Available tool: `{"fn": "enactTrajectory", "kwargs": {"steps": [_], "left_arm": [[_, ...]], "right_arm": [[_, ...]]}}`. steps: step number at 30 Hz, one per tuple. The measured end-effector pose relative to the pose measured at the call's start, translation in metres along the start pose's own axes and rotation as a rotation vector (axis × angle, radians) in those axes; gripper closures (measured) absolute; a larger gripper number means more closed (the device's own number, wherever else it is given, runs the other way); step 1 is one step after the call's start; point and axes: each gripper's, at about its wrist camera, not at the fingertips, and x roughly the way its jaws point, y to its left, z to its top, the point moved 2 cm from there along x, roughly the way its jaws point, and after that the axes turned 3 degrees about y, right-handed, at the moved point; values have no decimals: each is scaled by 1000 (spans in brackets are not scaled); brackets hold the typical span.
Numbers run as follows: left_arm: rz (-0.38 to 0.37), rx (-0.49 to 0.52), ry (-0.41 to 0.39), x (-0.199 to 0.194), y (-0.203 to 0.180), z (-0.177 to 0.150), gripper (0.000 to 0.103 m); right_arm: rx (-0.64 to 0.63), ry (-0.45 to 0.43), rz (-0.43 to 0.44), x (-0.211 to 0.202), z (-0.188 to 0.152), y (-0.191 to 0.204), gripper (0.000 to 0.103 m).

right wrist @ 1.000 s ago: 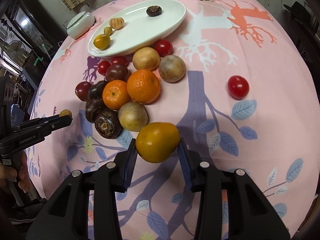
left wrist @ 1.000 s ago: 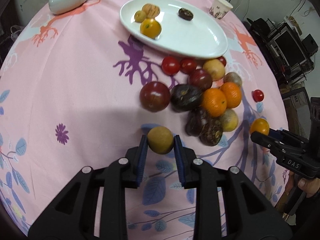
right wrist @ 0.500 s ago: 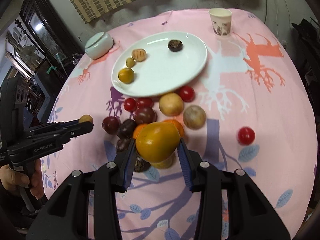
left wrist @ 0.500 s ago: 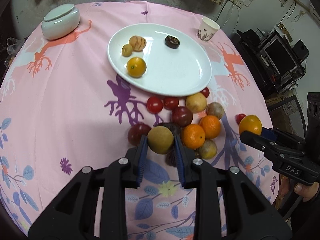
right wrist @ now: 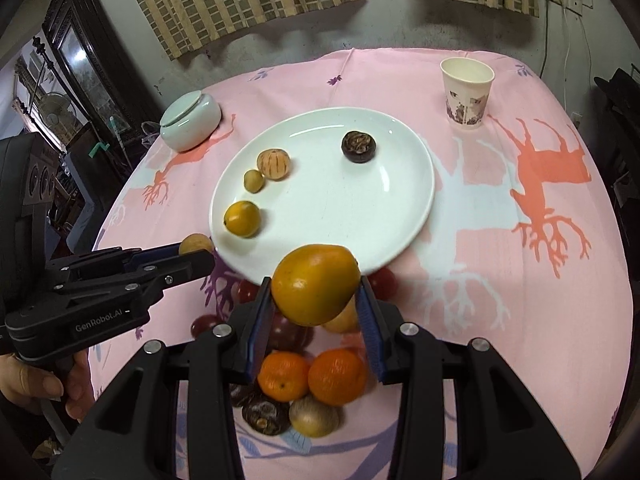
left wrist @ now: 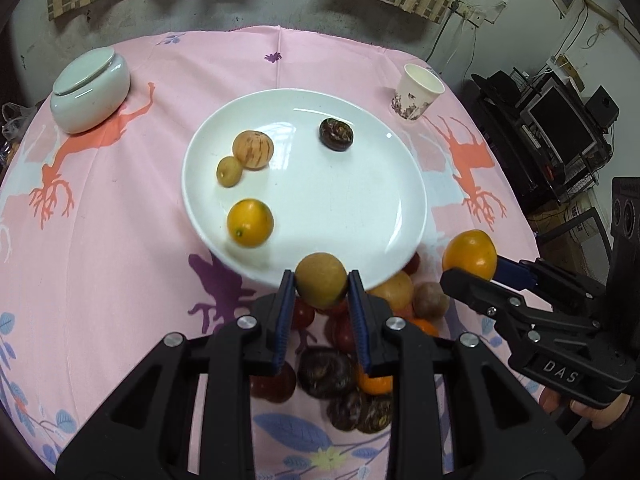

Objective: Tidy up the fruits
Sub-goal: 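Carry both fruits over the white plate and open both grippers, then move the left gripper to the dark red tomato and grasp it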

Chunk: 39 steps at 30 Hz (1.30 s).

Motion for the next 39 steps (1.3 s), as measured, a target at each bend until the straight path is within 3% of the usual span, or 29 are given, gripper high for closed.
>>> {"fn": "enactTrajectory", "kwargs": {"steps": [14,18,22,25,28,39], "left_arm": [[21,-33,65,45,8,13,76],[48,-38,48,41,9,14,52],[54,-47,44,33,10,10,47],[60,-60,41,25,14,1,39],[74,-64,50,18,20,-14,38],[122,-122,129,8,44,-79,32]], "right_arm": [[6,46,-45,52,15,-10,61],[21,36,-49,51,15,-16,60],[42,34,-43,43,10,-20,60],[65,32,-27,34,0,-22,59],[96,25,-29,21,-20,-28,44],[217,130,-23,-5,-101,-48,38]]}}
